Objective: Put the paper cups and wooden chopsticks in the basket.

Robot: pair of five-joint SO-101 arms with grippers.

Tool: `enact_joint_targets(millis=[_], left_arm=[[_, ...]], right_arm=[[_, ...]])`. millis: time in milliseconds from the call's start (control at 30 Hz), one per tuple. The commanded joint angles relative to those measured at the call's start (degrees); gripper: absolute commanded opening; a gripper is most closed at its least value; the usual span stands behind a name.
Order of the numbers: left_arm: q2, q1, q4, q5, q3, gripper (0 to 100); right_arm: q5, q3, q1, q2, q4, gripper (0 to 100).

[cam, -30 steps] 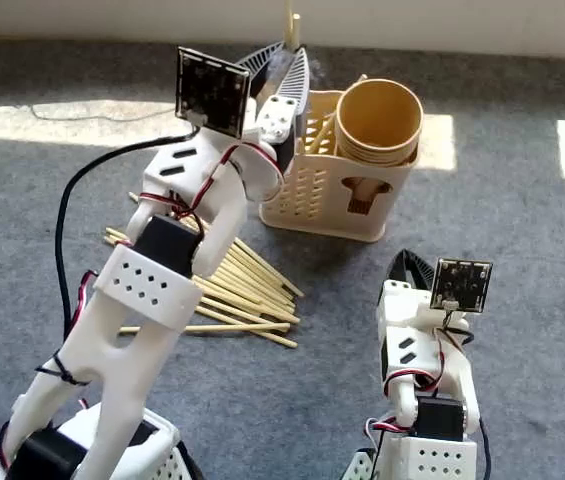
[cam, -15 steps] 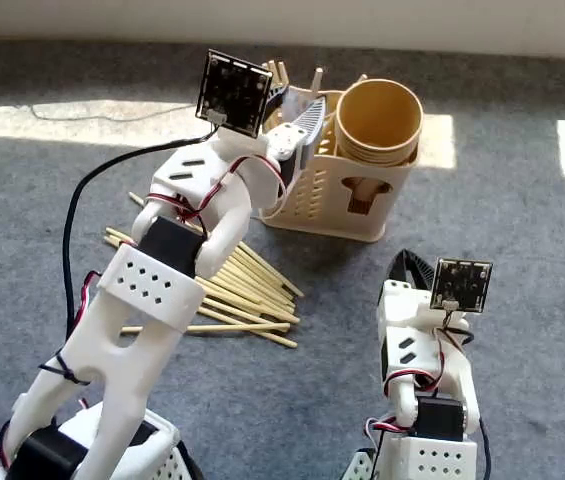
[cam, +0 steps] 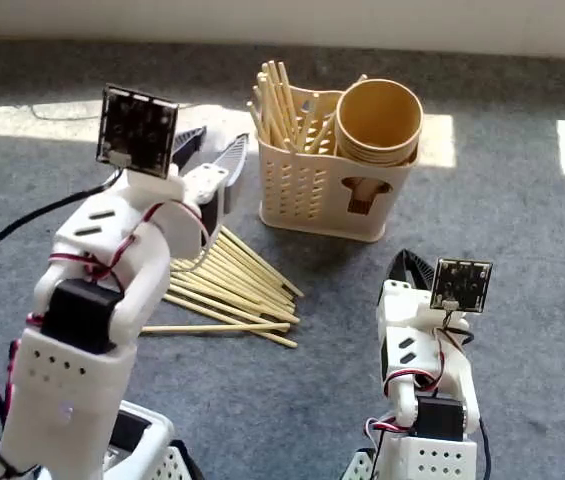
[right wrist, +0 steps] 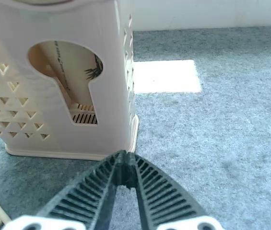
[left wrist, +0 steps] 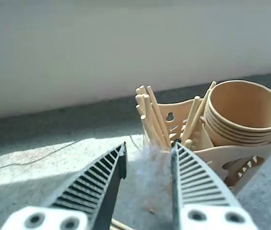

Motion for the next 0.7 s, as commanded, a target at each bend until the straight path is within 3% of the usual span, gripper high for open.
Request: enact_joint_targets(millis=[0,200,667], left_arm=[[-7.08,-3.56,2.37,-4.57,4.79,16],[-19.56,-7.87,2.11,-5.80,19.74,16],[-45.14,-7.96,2.11,-5.80,44.79,16]], right_arm=[[0.44,5.93,-0.31,-0.66,-1.98,0.5],[0.18,5.93,2.51,-0.75,-1.98,0.5],[0.09,5.93,3.12,-0.75,-1.98,0.5]])
